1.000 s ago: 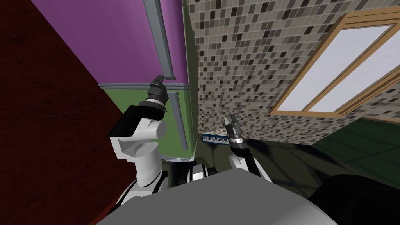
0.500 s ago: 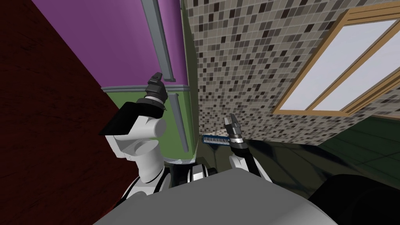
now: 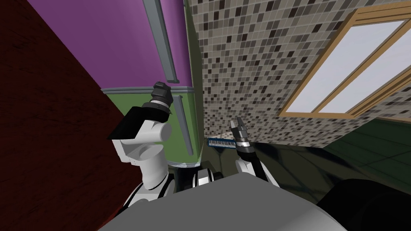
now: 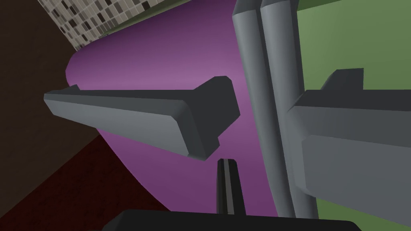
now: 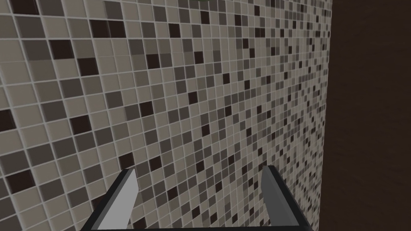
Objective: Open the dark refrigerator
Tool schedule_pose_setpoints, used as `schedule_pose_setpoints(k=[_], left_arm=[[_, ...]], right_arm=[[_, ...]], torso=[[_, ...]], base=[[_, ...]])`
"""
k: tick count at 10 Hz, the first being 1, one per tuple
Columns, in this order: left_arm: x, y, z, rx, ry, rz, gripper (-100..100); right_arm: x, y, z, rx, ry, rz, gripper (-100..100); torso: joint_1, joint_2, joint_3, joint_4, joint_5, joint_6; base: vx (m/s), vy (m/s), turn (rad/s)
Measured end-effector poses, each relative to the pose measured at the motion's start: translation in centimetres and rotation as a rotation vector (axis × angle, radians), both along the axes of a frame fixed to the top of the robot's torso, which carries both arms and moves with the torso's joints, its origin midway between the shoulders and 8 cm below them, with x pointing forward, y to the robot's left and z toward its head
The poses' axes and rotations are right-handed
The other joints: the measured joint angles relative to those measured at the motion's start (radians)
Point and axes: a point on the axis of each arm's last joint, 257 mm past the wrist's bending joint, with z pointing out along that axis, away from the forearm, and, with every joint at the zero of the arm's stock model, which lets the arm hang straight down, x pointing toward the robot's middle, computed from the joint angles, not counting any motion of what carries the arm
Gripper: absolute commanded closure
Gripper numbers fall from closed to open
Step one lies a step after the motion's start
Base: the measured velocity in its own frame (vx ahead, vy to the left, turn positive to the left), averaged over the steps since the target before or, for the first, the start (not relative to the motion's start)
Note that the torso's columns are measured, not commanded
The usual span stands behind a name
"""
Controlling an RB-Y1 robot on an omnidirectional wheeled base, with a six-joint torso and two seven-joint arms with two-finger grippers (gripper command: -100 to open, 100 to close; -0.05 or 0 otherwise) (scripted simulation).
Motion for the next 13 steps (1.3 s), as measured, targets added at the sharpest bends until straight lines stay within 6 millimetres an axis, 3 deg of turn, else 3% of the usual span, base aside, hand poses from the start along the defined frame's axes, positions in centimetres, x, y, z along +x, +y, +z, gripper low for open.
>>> schedule_pose_setpoints(k=[1, 7, 13], left_arm=[[0.0, 0.0, 0.0, 0.0, -0.002, 0.0, -100], [-0.1, 1.5, 0.8, 0.08, -0.02, 0.05, -100], [-1.0, 3.7, 2.3, -0.041, -0.015, 0.013, -100]], right_arm=[[0.0, 0.0, 0.0, 0.0, 0.0, 0.0, 0], [0.0, 0.0, 0.0, 0.0, 0.0, 0.0, 0], [0.0, 0.0, 0.0, 0.0, 0.0, 0.0, 0]], torso=[[0.004, -0.004, -0.003, -0.001, 0.001, 0.0], [0.005, -0.008, -0.005, -0.004, 0.002, 0.0], [0.001, -0.005, -0.003, -0.002, 0.0, 0.001]], base=[[-0.008, -0.01, -0.008], [0.005, -0.012, -0.018], [0.016, -0.029, -0.035]])
